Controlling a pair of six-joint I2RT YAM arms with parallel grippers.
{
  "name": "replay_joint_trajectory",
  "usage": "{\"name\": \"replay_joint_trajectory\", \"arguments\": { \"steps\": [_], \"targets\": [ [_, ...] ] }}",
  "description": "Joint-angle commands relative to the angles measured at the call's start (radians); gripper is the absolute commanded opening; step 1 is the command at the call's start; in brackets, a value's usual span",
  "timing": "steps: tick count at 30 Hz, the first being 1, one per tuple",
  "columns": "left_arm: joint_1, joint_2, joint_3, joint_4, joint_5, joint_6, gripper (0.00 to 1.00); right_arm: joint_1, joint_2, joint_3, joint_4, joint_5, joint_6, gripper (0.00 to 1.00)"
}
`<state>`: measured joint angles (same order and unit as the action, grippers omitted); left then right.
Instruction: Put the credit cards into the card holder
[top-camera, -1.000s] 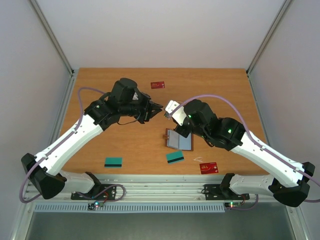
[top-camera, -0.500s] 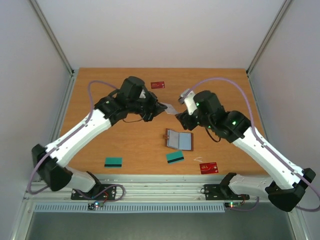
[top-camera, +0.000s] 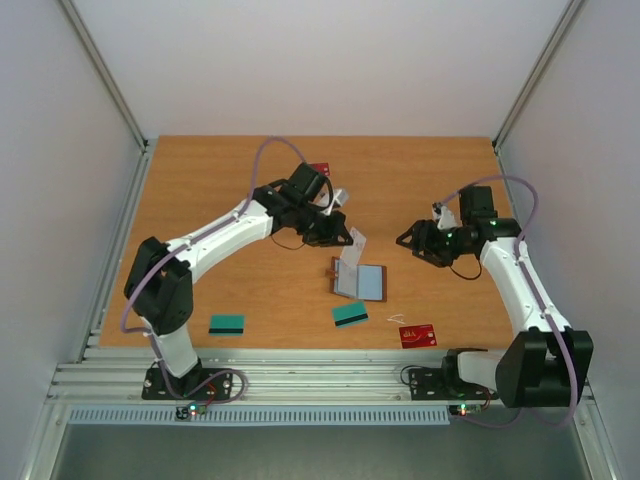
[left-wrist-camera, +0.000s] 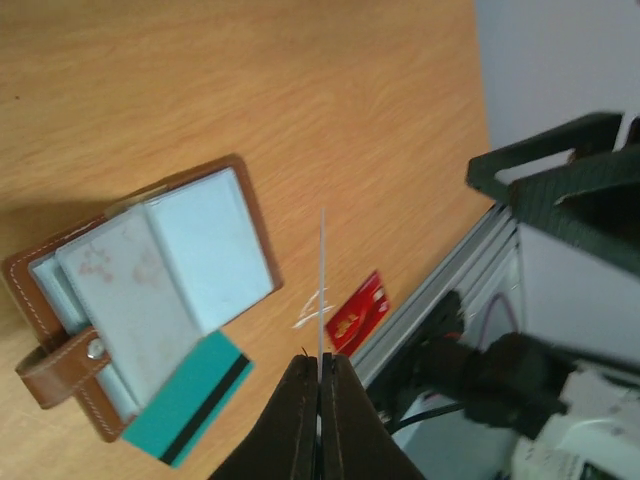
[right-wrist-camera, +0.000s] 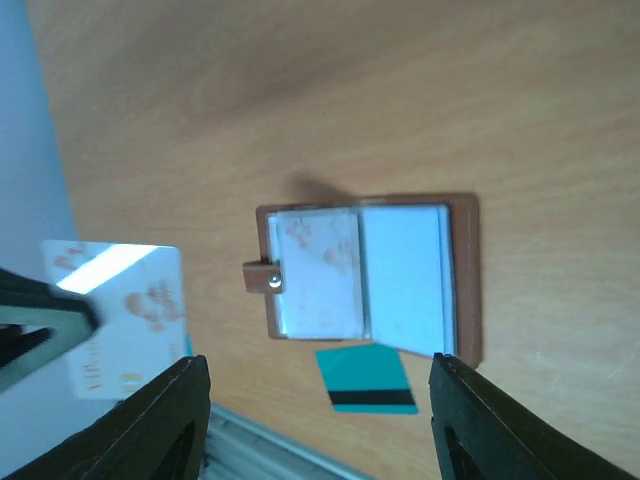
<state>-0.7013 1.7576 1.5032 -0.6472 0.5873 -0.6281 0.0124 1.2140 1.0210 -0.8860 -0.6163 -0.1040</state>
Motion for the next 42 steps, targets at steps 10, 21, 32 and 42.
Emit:
{"name": "replay_joint_trajectory", "arguments": {
  "steps": [10, 21, 32, 42],
  "targets": [
    [-0.012, 0.175, -0.089, 0.09, 0.062, 0.265, 0.0, -0.037, 0.164, -0.149, 0.213, -0.217, 0.153, 0.48],
    [-0.014, 0.277, -0.065, 0.02, 0.039, 0.234, 0.0, -0.036, 0.298, -0.211, 0.3, -0.253, 0.128, 0.37],
    [-0.015, 0.295, -0.046, -0.003, 0.011, 0.201, 0.0, 0.003, 0.378, -0.235, 0.354, -0.259, 0.142, 0.3],
    [-0.028, 0.34, 0.007, -0.032, 0.039, 0.211, 0.0, 0.032, 0.38, -0.221, 0.295, -0.189, 0.074, 0.22]
  ]
}}
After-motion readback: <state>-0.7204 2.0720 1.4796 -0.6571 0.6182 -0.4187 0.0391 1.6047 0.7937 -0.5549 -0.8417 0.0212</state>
